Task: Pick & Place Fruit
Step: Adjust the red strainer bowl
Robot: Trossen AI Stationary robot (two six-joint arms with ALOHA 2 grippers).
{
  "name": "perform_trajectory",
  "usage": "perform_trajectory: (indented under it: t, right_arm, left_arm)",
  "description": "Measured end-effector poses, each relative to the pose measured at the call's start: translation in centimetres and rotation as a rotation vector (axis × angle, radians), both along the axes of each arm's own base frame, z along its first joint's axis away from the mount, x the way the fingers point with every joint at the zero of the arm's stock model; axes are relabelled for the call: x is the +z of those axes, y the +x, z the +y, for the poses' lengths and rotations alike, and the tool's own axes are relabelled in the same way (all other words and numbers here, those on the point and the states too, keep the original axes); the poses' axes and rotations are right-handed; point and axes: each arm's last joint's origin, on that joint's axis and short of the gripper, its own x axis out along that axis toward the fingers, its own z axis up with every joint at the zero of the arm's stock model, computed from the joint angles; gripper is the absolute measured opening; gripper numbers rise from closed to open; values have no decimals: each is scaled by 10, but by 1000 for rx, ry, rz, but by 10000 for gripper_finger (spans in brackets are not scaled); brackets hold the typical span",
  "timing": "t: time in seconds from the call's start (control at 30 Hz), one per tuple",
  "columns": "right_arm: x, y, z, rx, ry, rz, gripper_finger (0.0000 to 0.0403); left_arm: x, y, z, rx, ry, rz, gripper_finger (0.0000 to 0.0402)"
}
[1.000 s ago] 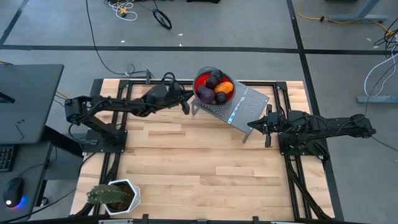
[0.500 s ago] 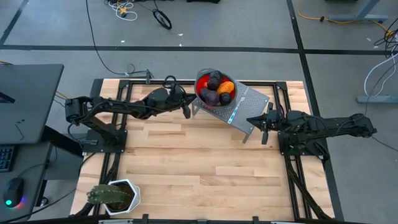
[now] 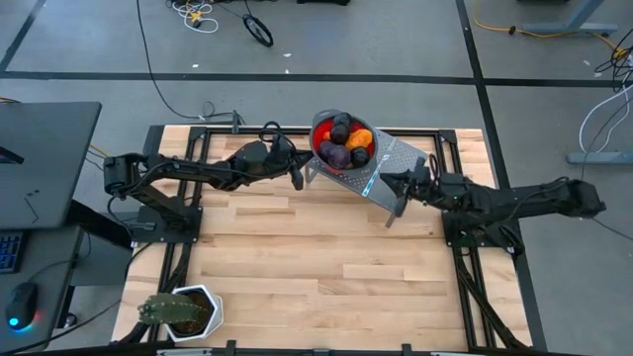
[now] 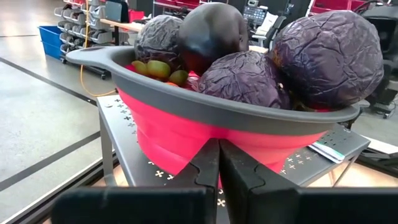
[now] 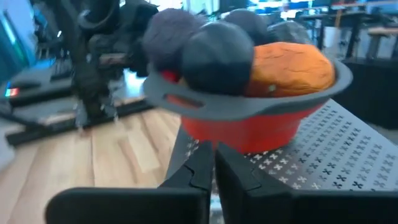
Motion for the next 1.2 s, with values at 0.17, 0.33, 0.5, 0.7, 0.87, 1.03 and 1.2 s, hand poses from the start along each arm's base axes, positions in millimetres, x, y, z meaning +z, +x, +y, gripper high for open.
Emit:
perform_trajectory:
  t: [0.17, 0.33, 0.5, 0.7, 0.87, 1.03, 1.2]
  right_arm:
    - [1, 4, -8, -24, 79, -70, 62]
    - [-3, 7, -13, -44, 116, -58, 104]
    - [-9, 17, -17, -56, 62, -27, 106]
    - [-16, 26, -21, -120, -2, 2, 77]
    - [-15, 30, -22, -132, -22, -24, 56]
    - [-13, 33, -29, -131, -38, -67, 54]
    - [-14, 36, -31, -139, -38, -40, 54]
  left_arm:
    - [-1, 0, 0, -2, 2, 6, 9]
    - [-1, 0, 0, -2, -1, 15, 15]
    - [-1, 0, 0, -3, -1, 15, 19]
    - [-1, 0, 0, -5, 7, 18, 9]
    - [-1, 0, 0, -6, 7, 19, 12]
    - [-1, 0, 0, -6, 8, 19, 21]
    - [-2, 0, 0, -5, 10, 24, 16]
